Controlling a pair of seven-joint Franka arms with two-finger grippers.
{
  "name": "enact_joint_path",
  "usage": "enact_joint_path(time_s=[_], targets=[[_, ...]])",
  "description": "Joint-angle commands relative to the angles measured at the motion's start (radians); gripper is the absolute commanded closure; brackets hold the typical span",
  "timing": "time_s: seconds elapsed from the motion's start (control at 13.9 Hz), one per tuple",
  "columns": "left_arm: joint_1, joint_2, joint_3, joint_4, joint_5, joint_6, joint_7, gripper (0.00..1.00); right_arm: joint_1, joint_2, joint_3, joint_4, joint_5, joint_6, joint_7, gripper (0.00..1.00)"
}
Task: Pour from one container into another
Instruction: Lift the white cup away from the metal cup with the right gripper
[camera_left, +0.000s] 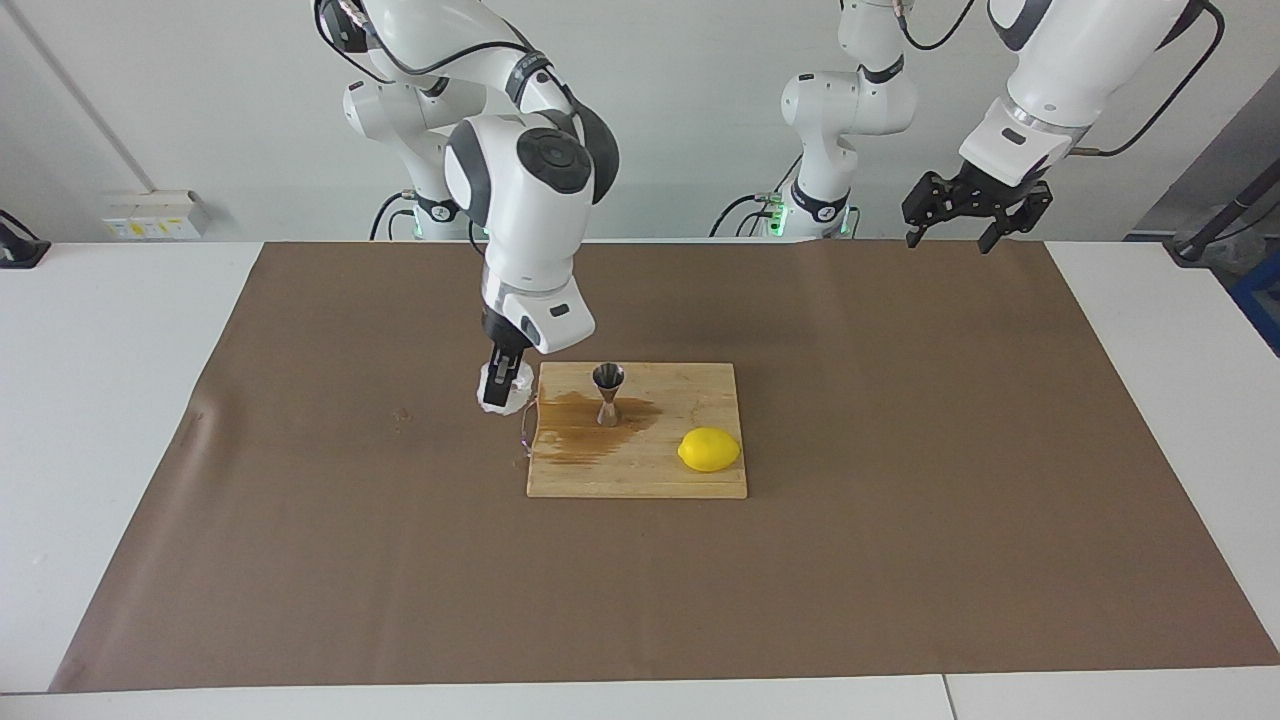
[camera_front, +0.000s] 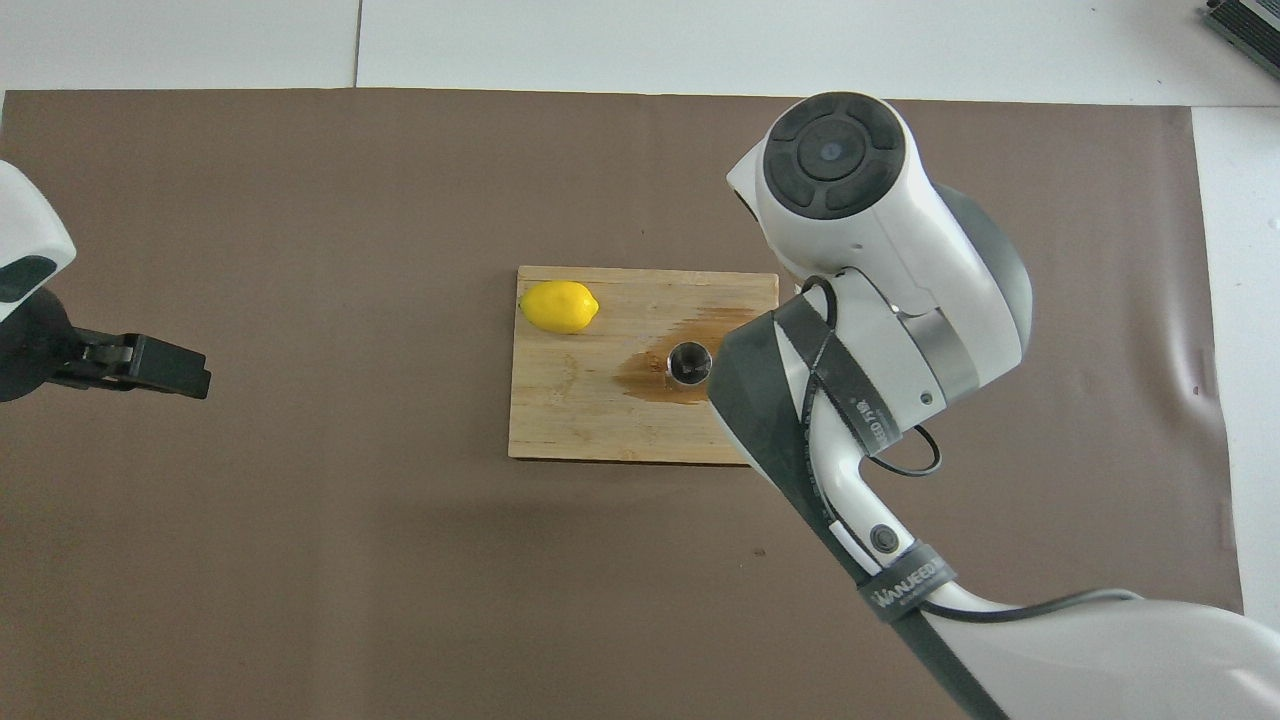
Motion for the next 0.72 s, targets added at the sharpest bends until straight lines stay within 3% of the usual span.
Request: enact_joint_path(time_s=[0.0,0.29,0.43,0.65], targets=[[-0.002,-0.024,0.004,-0.025,0.013,0.006,0.005,0.0,-0.003,-0.13,-0.04,-0.214,0.041,0.148,0.045,1.0],[-0.002,-0.024,0.004,-0.025,0.013,0.006,0.005,0.0,-0.015,-0.255,-0.129,-0.47,0.099,0.394,0.025,1.0],[-0.002,-0.024,0.004,-0.025,0.013,0.006,0.005,0.0,-0.02,-0.272,-0.164,-0.524,0.119,0.461,0.0,1.0],[-0.002,-0.024,0.004,-0.025,0.013,0.006,0.005,0.0,-0.033,-0.279,-0.228,-0.573,0.277,0.514,-0.119,1.0]])
